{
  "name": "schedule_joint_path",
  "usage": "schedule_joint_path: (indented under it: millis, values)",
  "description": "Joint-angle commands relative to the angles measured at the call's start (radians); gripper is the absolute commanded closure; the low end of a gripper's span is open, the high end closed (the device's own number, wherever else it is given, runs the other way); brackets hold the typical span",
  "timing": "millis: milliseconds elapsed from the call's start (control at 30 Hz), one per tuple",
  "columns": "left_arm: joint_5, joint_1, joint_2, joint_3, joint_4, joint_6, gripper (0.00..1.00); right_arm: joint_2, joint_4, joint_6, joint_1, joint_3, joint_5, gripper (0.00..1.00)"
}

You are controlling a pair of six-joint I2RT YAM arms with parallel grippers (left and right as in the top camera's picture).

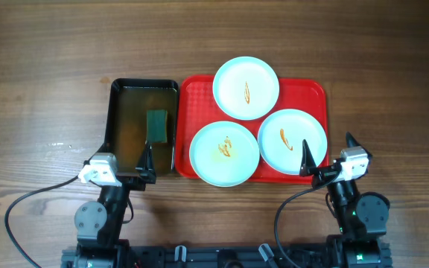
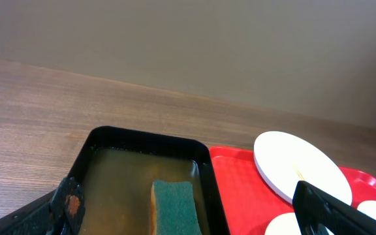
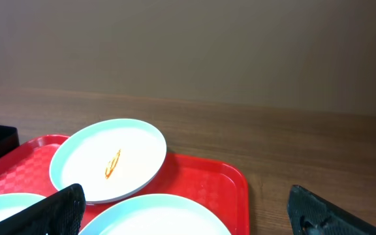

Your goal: Clean dirty plates on tray and stack at the side

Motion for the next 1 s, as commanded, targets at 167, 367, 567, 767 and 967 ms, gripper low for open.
schedule_joint_path:
  millis: [167, 367, 567, 767, 967]
  values:
    - [0.013, 0.008, -0.007, -0.004, -0.005, 0.02, 0.0, 0.006, 0.005, -0.017, -0.005, -0.001, -0.013, 0.01]
    - [0.012, 0.008, -0.007, -0.004, -0.005, 0.019, 0.0, 0.006, 0.008, 0.011, -0.005, 0.0, -0.033, 0.01]
    - [-0.06, 0.008, 0.068, 0.064, -0.093, -0.084, 0.0, 0.047, -0.176, 0.077, -0.005, 0.144, -0.032, 0.01]
    - [-0.055, 0.008, 0.394, 0.358, -0.342, -0.087, 0.0, 0.366, -0.401, 0.147, -0.005, 0.443, -0.087, 0.01]
    - [0.019, 0.008, 0.858, 0.753, -0.653, -0.086, 0.0, 0.776, -0.763, 0.137, 0.0, 0.858, -0.087, 0.01]
